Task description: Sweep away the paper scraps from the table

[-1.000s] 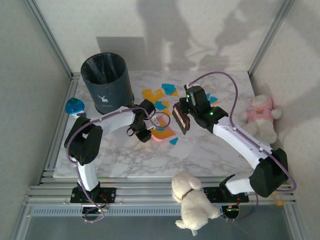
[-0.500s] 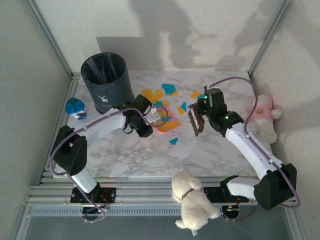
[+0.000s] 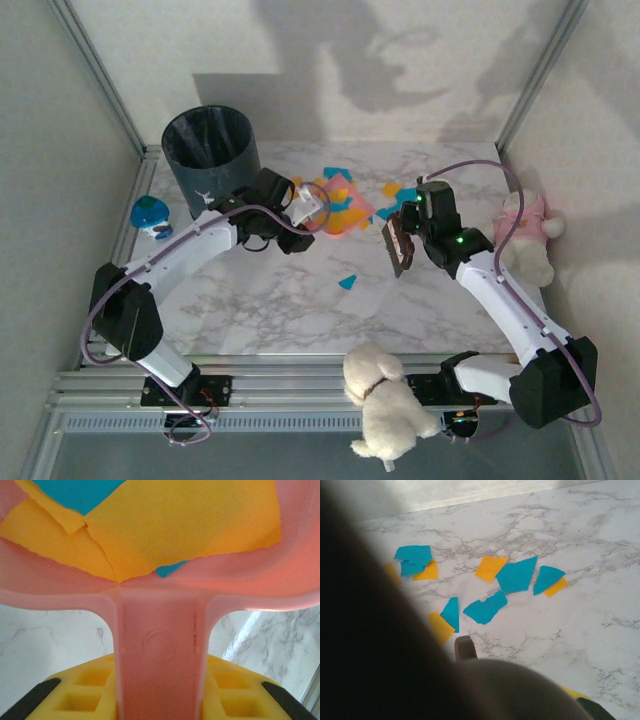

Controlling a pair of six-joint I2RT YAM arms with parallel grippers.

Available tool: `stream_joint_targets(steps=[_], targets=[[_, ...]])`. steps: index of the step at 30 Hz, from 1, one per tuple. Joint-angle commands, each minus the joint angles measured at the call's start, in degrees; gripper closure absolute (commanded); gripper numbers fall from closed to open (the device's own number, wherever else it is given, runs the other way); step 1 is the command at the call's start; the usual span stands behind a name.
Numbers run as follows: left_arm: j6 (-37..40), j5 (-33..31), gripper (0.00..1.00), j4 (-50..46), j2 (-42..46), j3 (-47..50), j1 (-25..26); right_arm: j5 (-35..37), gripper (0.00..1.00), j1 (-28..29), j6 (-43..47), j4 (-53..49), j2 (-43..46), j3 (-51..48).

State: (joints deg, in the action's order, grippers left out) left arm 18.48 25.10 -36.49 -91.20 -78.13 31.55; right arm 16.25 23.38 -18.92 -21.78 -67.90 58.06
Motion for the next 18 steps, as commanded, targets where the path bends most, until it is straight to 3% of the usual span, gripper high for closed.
stream_joint_targets(steps=[1, 18], targets=[[-3.7, 1.7, 1.0, 1.5, 1.5, -3.6, -0.9, -1.0, 1.0, -0.5, -0.8, 0.9, 1.4, -0.4], [-20.2, 9.7, 1.0, 13.2, 3.0, -5.6, -9.7, -2.1, 1.0, -0.5, -1.3, 0.9, 1.1, -0.3]])
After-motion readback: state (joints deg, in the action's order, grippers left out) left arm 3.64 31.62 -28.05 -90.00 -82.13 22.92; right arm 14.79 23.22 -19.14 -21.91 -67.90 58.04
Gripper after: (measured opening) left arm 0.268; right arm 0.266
